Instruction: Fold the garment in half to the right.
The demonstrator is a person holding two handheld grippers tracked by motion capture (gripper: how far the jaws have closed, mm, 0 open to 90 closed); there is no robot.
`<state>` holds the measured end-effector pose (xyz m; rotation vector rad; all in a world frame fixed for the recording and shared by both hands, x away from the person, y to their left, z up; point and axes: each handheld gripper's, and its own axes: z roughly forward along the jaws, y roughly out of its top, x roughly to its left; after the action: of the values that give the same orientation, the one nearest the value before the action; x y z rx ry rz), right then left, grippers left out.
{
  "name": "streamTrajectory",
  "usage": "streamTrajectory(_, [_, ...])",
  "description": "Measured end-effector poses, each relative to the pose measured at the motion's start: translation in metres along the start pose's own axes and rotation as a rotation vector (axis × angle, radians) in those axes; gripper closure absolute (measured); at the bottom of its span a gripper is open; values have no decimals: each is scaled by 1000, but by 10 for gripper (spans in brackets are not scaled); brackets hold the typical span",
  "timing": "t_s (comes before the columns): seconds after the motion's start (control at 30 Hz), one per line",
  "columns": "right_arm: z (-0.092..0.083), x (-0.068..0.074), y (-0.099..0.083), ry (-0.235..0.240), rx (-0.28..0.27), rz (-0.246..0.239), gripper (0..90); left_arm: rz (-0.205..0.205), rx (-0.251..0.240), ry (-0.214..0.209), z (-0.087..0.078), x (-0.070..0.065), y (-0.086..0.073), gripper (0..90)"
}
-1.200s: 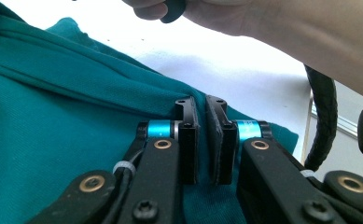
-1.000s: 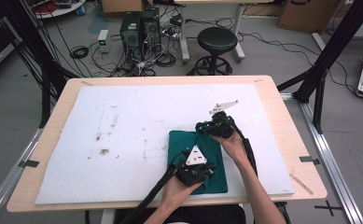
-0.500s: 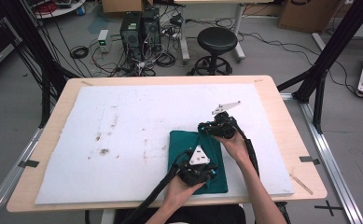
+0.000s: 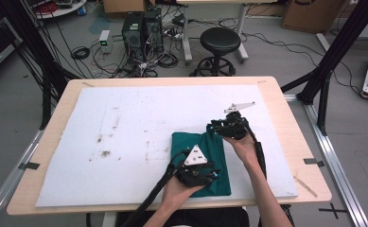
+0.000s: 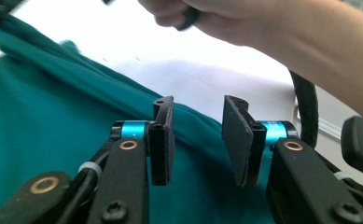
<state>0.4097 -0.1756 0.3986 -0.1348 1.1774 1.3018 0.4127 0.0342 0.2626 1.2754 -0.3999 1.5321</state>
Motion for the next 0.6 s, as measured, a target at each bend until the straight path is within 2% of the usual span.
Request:
streamTrajectory(0.13, [-9,2,0,-4,-21,-4,656,-10,-32,52,-16,15,2,624])
streamTrajectory(0.3, [-17,10,1,-3,-43,-24,634,-26,-43,115,-28,35,2,612])
streamTrajectory(0.37, [-19,15,2,14,-54,-24,630,-36,-62,149,-34,43,3,610])
streamTrajectory(0.43, [-21,22,5,55,-62,-29,629,-44,-77,171,-40,50,4,610])
streamTrajectory(0.53, [-20,32,9,72,-66,-60,628,-51,-90,213,-47,61,5,609])
streamTrajectory(0.6, [-16,41,10,72,-52,-78,611,-63,-89,224,-49,70,5,610])
